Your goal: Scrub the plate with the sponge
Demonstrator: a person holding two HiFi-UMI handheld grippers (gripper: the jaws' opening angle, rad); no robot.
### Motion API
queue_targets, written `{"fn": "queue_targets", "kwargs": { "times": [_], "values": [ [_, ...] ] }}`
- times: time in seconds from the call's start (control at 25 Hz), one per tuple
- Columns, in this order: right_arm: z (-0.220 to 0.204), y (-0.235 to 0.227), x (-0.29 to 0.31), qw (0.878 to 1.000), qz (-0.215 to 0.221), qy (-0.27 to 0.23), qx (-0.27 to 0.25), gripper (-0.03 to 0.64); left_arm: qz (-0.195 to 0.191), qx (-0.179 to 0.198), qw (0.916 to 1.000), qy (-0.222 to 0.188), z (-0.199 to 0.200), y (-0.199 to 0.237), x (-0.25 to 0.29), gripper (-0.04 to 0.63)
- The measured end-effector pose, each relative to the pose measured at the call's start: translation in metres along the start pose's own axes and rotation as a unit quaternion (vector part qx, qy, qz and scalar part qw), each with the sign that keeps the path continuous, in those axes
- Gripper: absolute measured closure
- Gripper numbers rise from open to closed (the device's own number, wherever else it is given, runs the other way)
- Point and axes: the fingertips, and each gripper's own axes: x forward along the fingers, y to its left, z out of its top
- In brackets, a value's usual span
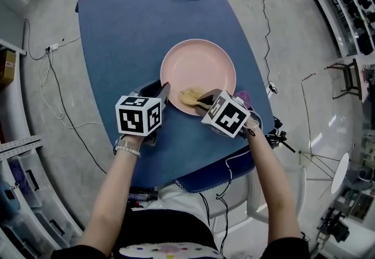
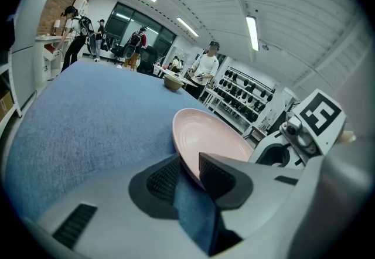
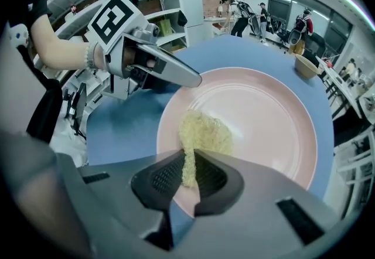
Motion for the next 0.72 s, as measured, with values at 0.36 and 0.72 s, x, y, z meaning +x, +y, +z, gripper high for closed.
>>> {"fn": "queue_targets", "kwargs": {
  "times": [0.36, 0.72],
  "values": [
    [-0.028, -0.033, -0.014, 0.998, -0.041, 0.034, 0.036, 0.577, 0.001, 0.001, 1.0000, 0.000, 0.001, 0.000, 0.000, 0.485],
    [-0.038, -0.077, -0.022, 0.989, -0.122, 0.030, 0.079, 0.577, 0.002, 0.002, 1.0000, -0.001, 0.000, -0.003, 0.000, 0.485]
  ]
}}
